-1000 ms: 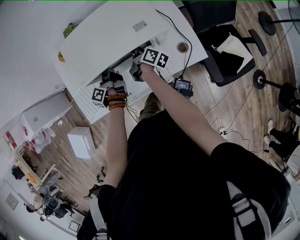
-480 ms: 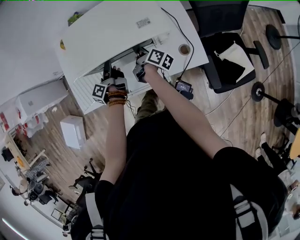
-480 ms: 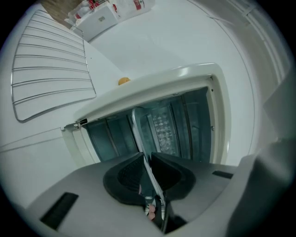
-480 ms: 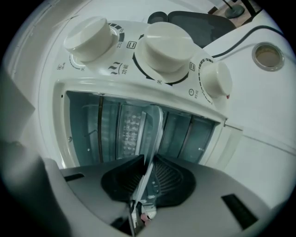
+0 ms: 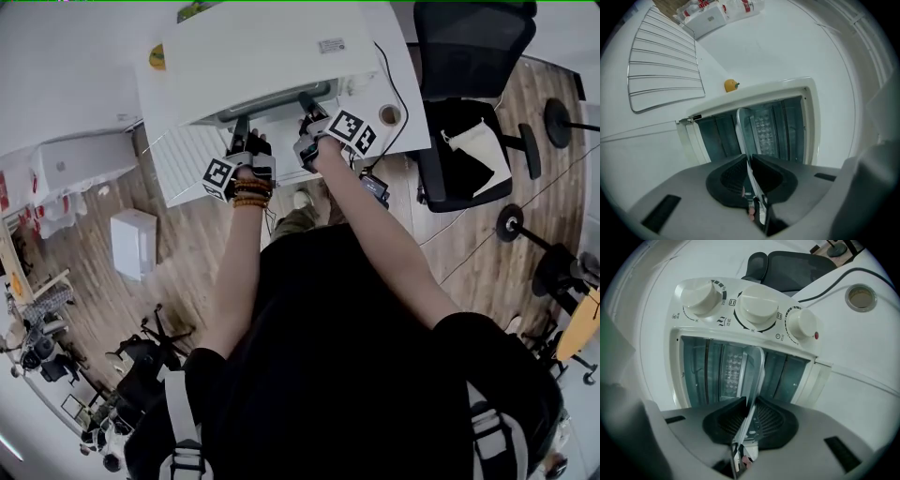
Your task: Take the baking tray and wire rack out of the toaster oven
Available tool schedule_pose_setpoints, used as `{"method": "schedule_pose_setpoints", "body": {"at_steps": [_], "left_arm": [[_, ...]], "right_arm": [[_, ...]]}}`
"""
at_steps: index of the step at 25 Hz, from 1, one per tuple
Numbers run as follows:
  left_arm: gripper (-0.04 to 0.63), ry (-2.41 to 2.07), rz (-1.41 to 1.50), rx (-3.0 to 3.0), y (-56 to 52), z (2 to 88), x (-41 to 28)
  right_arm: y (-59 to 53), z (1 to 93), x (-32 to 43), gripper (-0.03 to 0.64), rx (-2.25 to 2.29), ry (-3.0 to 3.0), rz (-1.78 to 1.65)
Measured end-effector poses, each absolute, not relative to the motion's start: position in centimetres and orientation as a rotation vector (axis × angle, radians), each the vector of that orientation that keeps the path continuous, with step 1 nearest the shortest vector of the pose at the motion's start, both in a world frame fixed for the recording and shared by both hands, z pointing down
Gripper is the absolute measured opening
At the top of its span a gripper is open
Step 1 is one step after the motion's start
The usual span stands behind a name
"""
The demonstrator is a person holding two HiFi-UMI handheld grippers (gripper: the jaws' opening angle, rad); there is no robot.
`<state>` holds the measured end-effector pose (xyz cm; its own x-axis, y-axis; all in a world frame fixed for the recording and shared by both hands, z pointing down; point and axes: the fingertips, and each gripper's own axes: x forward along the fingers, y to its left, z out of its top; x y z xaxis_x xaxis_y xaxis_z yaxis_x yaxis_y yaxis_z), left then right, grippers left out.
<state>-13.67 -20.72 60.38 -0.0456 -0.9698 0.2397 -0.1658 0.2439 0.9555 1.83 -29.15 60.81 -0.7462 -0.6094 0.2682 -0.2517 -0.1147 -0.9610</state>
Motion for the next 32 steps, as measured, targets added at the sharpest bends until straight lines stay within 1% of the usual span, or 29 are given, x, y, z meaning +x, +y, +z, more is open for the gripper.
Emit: {"method": "schedule_pose_setpoints", "body": {"at_steps": [6,9,12,32], "left_arm": [[0.054,-1.451,-0.914,1.146,-20.0,60.7,-13.7],[0.081,-1.434,-0.979,1.053,-20.0,61.3,-14.6],[0.072,-1.404,-0.998,1.014,-20.0,61.8,-14.9],[0.071,-1.312,-0.998,1.027,-17.4,62.1,-13.9]], "right_arm": [[-27.9,61.2,2.1,0.078,-0.989,1.858,-1.941],[-27.4,61.4,2.5,0.077,-0.994,1.835,-1.948],[-27.0,61.5,2.6,0.075,-1.001,1.830,-1.949],[-24.1,61.7,3.8,0.072,-1.043,1.772,-1.931]]}}
